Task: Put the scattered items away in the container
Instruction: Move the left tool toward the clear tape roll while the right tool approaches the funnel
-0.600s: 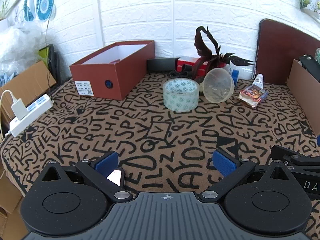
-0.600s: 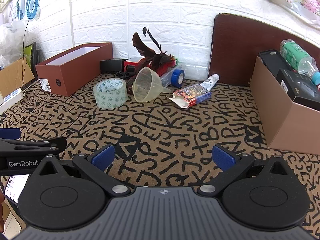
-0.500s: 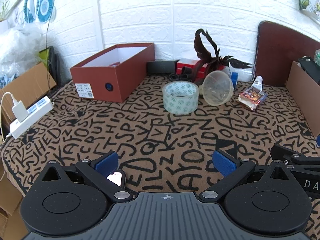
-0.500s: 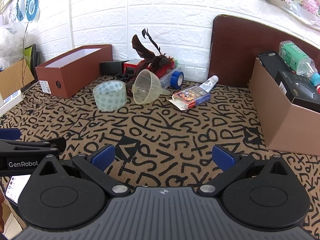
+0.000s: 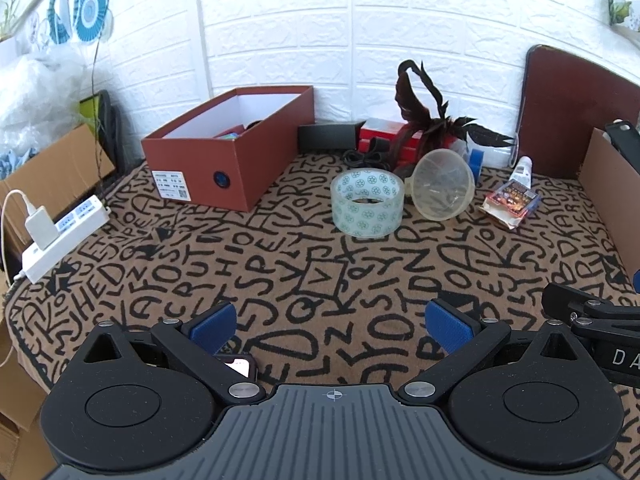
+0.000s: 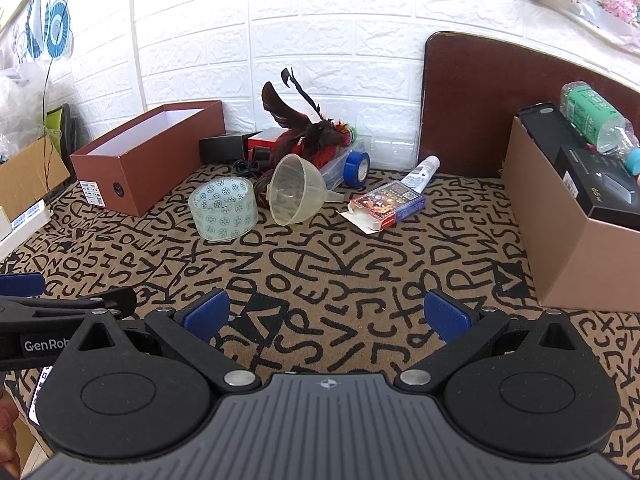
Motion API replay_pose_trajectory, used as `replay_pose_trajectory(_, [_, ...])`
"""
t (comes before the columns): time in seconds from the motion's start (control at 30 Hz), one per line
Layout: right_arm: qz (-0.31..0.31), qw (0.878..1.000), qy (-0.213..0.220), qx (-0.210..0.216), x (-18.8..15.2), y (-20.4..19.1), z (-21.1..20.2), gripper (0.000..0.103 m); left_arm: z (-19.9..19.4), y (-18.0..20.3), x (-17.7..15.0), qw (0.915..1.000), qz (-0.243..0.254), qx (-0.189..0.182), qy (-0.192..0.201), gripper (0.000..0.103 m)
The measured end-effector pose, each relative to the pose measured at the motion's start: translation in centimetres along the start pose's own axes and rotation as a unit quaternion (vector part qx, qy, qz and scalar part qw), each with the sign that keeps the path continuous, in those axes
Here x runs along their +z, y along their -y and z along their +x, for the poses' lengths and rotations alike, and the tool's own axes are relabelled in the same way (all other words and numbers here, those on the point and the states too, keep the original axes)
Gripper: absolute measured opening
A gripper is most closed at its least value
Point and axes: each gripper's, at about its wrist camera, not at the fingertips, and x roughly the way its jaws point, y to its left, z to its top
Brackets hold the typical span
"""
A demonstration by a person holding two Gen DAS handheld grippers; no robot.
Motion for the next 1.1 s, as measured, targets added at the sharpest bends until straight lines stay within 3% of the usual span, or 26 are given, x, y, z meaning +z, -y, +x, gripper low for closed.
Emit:
replay_pose_trajectory(0.5, [0.01,0.999,-0.046,-0.003,2.5,0.5,4.6,0.103,4.7,0.3,2.9,0.9996,-0.007,-0.002,-0.029,0.103])
replay_pose_trajectory(1.1, [-0.015,0.998,-0.059,-0.008,4.0,-0.2,8.0,0.103,8.0,-0.2,4.5,0.9989,-0.012,-0.001,-0.044,0.103])
